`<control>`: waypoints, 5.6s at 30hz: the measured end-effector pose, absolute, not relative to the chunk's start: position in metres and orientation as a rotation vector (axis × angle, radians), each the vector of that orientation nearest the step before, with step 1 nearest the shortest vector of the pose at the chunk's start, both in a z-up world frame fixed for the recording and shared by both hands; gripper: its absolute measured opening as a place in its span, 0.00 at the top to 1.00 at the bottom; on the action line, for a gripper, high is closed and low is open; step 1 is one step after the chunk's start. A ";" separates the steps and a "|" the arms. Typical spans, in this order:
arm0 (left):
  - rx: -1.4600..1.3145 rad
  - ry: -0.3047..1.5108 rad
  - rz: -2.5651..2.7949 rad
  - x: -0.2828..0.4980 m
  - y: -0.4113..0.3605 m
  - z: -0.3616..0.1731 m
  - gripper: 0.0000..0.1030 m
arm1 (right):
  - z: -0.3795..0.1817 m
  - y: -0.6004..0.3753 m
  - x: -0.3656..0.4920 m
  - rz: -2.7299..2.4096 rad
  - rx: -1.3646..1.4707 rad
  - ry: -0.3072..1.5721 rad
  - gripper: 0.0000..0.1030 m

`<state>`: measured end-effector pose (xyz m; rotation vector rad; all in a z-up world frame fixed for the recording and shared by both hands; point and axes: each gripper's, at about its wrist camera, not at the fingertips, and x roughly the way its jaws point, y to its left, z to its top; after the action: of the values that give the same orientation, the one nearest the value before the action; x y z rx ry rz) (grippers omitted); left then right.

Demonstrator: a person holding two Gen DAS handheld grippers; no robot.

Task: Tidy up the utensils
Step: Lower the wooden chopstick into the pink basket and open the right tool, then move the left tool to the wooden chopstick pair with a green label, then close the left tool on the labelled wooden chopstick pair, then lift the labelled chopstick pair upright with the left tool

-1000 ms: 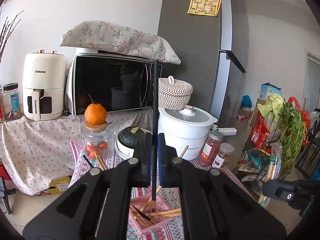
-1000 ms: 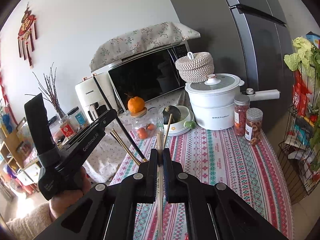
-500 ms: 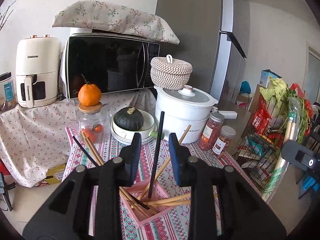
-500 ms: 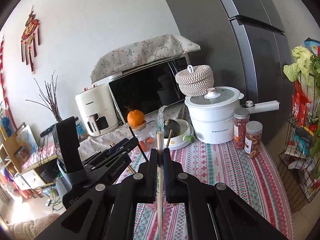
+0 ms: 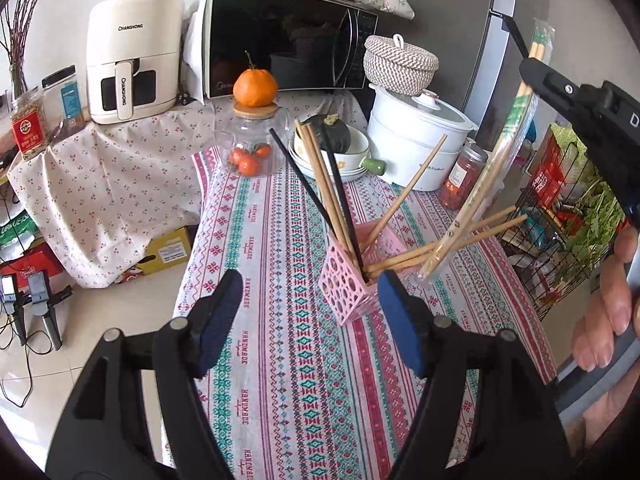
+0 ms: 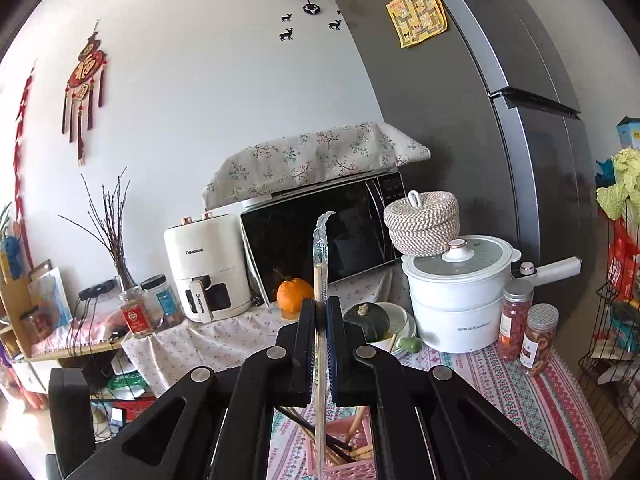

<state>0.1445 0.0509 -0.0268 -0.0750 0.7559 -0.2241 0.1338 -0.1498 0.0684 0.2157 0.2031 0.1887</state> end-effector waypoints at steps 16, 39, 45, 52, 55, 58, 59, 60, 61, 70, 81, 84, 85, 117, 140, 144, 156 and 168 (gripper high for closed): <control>-0.072 0.819 -0.209 0.147 0.075 -0.044 0.31 | 0.023 -0.109 0.175 0.098 0.051 0.227 0.95; -0.061 0.843 -0.218 0.148 0.067 -0.051 0.31 | -0.004 -0.103 0.192 0.094 0.036 0.296 0.92; -0.058 0.847 -0.224 0.147 0.067 -0.051 0.29 | 0.005 -0.111 0.182 0.129 0.052 0.313 0.71; -0.069 0.869 -0.243 0.143 0.064 -0.054 0.29 | 0.026 -0.128 0.164 0.187 0.079 0.345 0.61; -0.081 0.877 -0.250 0.142 0.063 -0.054 0.29 | 0.027 -0.138 0.162 0.184 0.102 0.364 0.61; -0.076 0.877 -0.252 0.141 0.061 -0.054 0.29 | 0.027 -0.149 0.163 0.177 0.132 0.388 0.61; -0.074 0.878 -0.253 0.140 0.060 -0.054 0.29 | 0.027 -0.153 0.163 0.179 0.143 0.394 0.61; -0.073 0.880 -0.253 0.140 0.060 -0.055 0.29 | 0.028 -0.157 0.162 0.179 0.153 0.398 0.61; -0.072 0.882 -0.252 0.140 0.060 -0.055 0.29 | 0.029 -0.160 0.161 0.176 0.161 0.402 0.61; -0.086 0.898 -0.255 0.146 0.076 -0.058 0.29 | 0.041 -0.205 0.163 0.165 0.286 0.521 0.61; 0.064 0.843 -0.591 0.230 0.075 -0.126 0.38 | 0.020 -0.248 0.138 0.152 0.282 0.624 0.61; 0.097 0.858 -0.630 0.254 0.062 -0.142 0.52 | 0.014 -0.251 0.137 0.149 0.257 0.638 0.61; 0.107 0.856 -0.643 0.260 0.058 -0.145 0.55 | 0.012 -0.251 0.137 0.149 0.249 0.644 0.61; 0.182 0.872 -0.559 0.290 0.027 -0.166 0.64 | 0.001 -0.249 0.144 0.191 0.278 0.671 0.61; 0.125 1.198 -0.553 0.181 0.073 -0.163 0.90 | -0.008 -0.215 0.137 0.268 0.225 0.778 0.61; 0.150 1.240 -0.535 0.177 0.072 -0.151 0.60 | -0.007 -0.213 0.135 0.275 0.220 0.787 0.61; 0.100 1.106 -0.519 0.261 0.020 -0.165 0.59 | -0.006 -0.215 0.134 0.279 0.231 0.788 0.61; 0.043 1.297 -0.427 0.225 0.045 -0.162 0.93 | -0.005 -0.216 0.133 0.279 0.247 0.790 0.61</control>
<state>0.2251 0.0446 -0.1622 0.0425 1.2969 -0.4271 0.1325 -0.2165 -0.0053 0.2472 0.7902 0.2794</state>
